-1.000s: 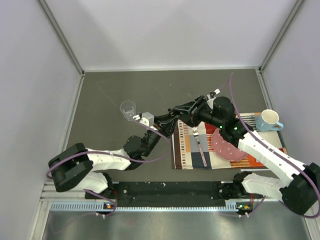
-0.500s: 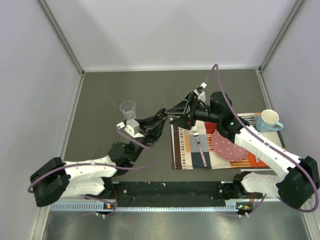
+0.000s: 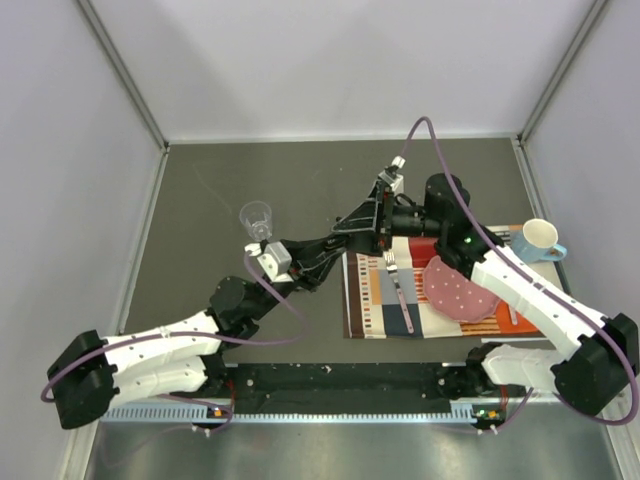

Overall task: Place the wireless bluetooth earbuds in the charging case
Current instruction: Pick up the charging case at the center of the board.

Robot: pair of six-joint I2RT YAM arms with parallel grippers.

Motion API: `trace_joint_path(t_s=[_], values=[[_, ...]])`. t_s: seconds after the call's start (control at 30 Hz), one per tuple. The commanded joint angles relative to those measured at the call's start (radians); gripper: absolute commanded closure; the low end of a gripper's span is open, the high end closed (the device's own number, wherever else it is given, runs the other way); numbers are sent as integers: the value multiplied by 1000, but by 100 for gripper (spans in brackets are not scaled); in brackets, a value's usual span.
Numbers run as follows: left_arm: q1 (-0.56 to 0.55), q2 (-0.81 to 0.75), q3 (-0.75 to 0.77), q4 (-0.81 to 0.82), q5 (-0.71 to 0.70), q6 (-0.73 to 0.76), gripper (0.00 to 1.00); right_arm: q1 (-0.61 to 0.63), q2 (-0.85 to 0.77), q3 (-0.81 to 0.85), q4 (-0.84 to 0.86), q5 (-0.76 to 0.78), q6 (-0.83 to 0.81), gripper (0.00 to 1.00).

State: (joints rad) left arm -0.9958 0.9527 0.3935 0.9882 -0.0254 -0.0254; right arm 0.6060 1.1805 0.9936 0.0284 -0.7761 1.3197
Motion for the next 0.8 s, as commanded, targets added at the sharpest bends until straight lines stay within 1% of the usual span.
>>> trace_joint_path(t_s=[0.0,0.13,0.23,0.27,0.33,0.37,0.43,0.47,0.5,0.53,0.57,0.6,0.63,0.67,0.7,0.77], values=[[6,-12,35,-23,88,-11,100,-3,-5,39,41,-74,10,32],[13,-22,31,-26,91,-24,100,-2,-22,17,62,-80,21,44],[16,-25,27,-25,88,-30,100,-2,-30,8,68,-83,27,55],[17,-25,27,-26,88,-31,100,-2,-32,2,80,-84,35,62],[19,-25,28,-26,85,-36,100,-2,-35,-6,94,-88,41,70],[19,-23,30,-25,82,-42,100,-2,-35,-13,108,-89,50,78],[19,-20,30,-17,53,-53,100,-2,-35,-24,122,-89,62,85],[19,-17,27,22,38,-62,100,-2,-36,-42,133,-88,84,92],[19,-12,12,50,35,-68,100,-2,-39,-56,172,-75,101,94],[19,-9,2,85,-19,-73,100,-2,-45,-75,209,-68,151,96],[20,-6,-5,114,-31,-83,96,0,-47,-114,246,-62,179,100],[20,0,-18,166,-39,-85,94,-2,-48,-136,322,-45,206,100],[19,4,-19,184,-44,-85,94,0,-48,-163,347,-37,248,100],[19,9,-19,194,-51,-93,93,0,-47,-170,363,-34,259,100],[19,18,-19,211,-51,-96,88,-2,-45,-173,375,-34,263,100],[19,27,-21,230,-53,-102,85,1,-41,-173,383,-28,271,100]])
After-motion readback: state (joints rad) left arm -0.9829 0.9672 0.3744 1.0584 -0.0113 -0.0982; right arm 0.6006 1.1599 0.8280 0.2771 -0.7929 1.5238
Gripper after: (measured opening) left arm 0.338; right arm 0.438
